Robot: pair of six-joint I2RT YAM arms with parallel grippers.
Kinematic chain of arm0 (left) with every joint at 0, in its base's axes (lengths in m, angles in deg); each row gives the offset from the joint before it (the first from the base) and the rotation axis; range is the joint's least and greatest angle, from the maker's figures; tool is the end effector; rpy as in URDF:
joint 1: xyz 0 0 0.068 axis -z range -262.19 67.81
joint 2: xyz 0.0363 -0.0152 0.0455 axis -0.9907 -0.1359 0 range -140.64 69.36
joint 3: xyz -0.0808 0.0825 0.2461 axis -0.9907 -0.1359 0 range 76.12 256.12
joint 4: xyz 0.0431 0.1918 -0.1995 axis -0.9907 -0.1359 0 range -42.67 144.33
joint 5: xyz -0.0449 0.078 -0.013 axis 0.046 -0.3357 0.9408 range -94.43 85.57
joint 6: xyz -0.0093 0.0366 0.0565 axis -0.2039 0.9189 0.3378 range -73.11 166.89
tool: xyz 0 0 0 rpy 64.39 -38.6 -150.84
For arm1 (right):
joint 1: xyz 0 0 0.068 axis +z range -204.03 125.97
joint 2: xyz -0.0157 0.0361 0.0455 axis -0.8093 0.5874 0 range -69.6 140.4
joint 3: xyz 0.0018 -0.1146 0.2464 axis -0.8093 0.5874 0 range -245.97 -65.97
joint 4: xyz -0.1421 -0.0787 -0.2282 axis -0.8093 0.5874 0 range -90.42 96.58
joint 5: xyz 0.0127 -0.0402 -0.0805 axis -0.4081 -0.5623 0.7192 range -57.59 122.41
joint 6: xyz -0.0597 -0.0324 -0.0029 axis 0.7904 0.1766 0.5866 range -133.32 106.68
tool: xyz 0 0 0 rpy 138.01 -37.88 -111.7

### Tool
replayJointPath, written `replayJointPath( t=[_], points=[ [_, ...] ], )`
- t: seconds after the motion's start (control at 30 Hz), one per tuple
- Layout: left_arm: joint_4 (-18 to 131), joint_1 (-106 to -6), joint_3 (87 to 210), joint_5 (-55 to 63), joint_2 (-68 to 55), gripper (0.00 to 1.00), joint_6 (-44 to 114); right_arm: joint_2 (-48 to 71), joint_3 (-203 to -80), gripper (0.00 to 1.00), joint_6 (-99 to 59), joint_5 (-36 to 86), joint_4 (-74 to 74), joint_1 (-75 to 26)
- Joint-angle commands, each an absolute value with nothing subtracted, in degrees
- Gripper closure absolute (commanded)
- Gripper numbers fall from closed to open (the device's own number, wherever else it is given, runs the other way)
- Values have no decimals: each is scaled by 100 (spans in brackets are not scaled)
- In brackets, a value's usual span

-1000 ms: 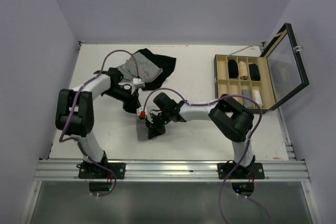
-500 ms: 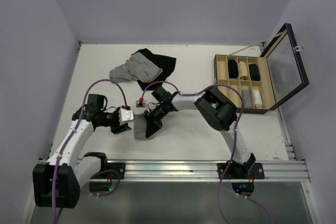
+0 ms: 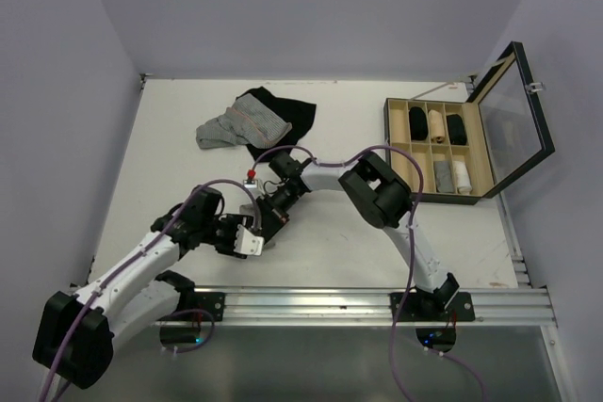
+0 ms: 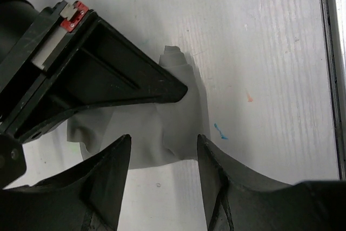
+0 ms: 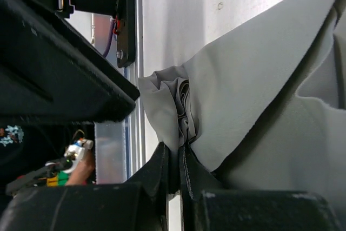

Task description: Roll the underwear

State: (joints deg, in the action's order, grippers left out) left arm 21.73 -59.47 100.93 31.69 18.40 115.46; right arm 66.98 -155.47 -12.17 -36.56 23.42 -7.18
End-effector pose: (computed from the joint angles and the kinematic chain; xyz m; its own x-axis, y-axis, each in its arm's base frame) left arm 0.1534 -0.0992 0.1539 0.2649 0.7043 -0.6586 0.9511 -0.0782 0.2989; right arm 0.2813 0.3746 0.0527 -0.6367 -0.6898 -0.3446 -0.4835 0.0090 0.8753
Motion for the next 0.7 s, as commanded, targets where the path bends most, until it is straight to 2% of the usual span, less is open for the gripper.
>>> replayJointPath(
  t=[0.0, 0.17, 0.27, 0.37, 0.4, 0.47, 0.53, 0.57, 0.63, 0.67],
  points=[
    [2769, -5566, 10125, 2767, 1646, 44, 11466, 7366, -15535, 100, -1182, -2472, 2630, -745],
    [2998, -4925, 10327, 2195, 917, 49, 10790, 7524, -15624, 100, -1490, -2490, 2613, -815],
    [3078, -4871, 10433, 1984, 442, 52, 10438, 7577, -15615, 100, -1534, -2507, 2604, -850],
    [3043, -4862, 10450, 1808, 29, 67, 10261, 7569, -15563, 100, -1570, -2534, 2595, -877],
    [2955, -4853, 10433, 1825, -85, 86, 10261, 7516, -15545, 100, -1552, -2516, 2604, -894],
    [2788, -4853, 10485, 1886, -226, 99, 10287, 7385, -15492, 100, -1499, -2429, 2604, -920],
    [2350, -4862, 10678, 2062, -507, 100, 10470, 7105, -15474, 95, -1412, -2314, 2674, -990],
    [1983, -4870, 10775, 2219, -630, 100, 10568, 6981, -15466, 87, -1394, -2227, 2709, -1086],
    [1655, -4897, 11030, 2395, -1026, 100, 10699, 6587, -15448, 79, -1367, -2147, 2762, -1227],
    [1523, -4975, 11091, 2475, -1140, 100, 10744, 6471, -15431, 71, -1376, -2112, 2771, -1306]
  ],
)
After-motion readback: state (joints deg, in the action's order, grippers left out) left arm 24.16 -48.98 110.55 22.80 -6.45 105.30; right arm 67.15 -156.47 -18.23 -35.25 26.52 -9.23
